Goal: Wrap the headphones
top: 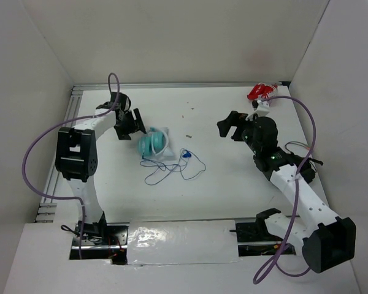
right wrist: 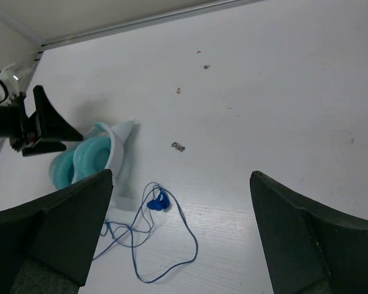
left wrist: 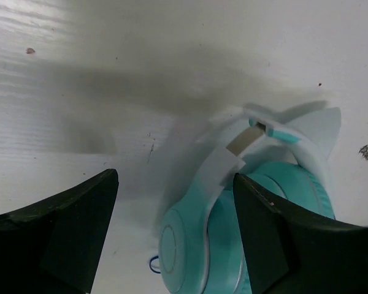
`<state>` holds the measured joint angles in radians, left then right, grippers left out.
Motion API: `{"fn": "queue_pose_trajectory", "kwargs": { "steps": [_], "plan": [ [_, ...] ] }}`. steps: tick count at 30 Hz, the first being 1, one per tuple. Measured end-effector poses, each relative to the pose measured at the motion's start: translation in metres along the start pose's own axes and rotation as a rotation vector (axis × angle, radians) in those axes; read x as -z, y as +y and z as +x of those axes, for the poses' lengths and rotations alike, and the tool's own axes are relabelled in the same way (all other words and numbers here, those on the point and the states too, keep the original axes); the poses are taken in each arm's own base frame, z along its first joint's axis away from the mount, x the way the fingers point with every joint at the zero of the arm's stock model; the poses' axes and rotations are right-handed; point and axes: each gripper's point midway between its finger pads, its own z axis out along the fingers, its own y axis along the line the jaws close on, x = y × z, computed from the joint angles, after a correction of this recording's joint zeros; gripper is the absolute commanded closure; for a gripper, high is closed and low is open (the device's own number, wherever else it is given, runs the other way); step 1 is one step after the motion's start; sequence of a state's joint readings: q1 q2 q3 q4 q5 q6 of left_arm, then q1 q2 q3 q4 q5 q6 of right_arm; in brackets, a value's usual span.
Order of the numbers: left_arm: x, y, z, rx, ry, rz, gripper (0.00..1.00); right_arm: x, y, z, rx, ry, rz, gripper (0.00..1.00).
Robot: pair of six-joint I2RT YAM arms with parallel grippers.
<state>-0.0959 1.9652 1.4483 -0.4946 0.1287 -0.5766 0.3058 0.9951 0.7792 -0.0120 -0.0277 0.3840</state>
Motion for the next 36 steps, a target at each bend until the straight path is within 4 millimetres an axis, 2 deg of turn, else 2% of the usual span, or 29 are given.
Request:
{"fn": "queue_pose_trajectory", "kwargs": {
  "steps": [5,9,12,13,15,17,18,19,21,24,27,30,36],
  "plan": [
    [-0.011,-0.005,0.022,-0.040,0.037,0.007,0.16,-0.004,-0.014,-0.006,-0.017,-0.048,0.092,0.00],
    [-0.016,-0.009,0.037,-0.061,0.063,0.011,0.24,-0.003,-0.024,-0.012,-0.047,-0.094,0.183,0.04],
    [-0.018,-0.014,0.043,-0.081,0.066,0.018,0.40,-0.003,-0.029,-0.014,-0.054,-0.113,0.220,0.03],
    [-0.020,-0.015,0.044,-0.088,0.064,0.019,0.50,-0.002,-0.030,-0.015,-0.054,-0.117,0.229,0.03],
    [-0.022,-0.018,0.048,-0.103,0.059,0.016,0.60,-0.002,-0.031,-0.015,-0.052,-0.121,0.236,0.02],
    [-0.022,-0.021,0.051,-0.126,0.051,0.011,0.83,-0.002,-0.029,-0.014,-0.046,-0.120,0.234,0.02],
    [-0.021,-0.025,0.054,-0.138,0.054,0.016,0.83,-0.002,-0.028,-0.014,-0.043,-0.118,0.230,0.02],
    [-0.020,-0.025,0.060,-0.169,0.060,0.006,0.98,-0.003,-0.027,-0.013,-0.036,-0.116,0.229,0.02],
    [-0.016,-0.029,0.069,-0.181,0.071,0.009,1.00,-0.005,-0.020,-0.007,-0.015,-0.093,0.201,0.01],
    [-0.011,-0.040,0.068,-0.219,0.037,0.015,1.00,-0.010,-0.008,0.002,0.023,-0.058,0.164,0.00],
    [0.006,-0.050,0.070,-0.269,0.009,0.009,1.00,-0.012,0.008,0.014,0.057,-0.023,0.115,0.00],
    [0.032,-0.068,0.060,-0.314,-0.080,0.029,1.00,-0.012,0.021,0.021,0.081,-0.002,0.067,0.00],
    [0.103,-0.124,0.046,-0.463,-0.309,0.168,1.00,-0.009,0.053,0.026,0.127,0.020,-0.096,0.00]
  ]
}}
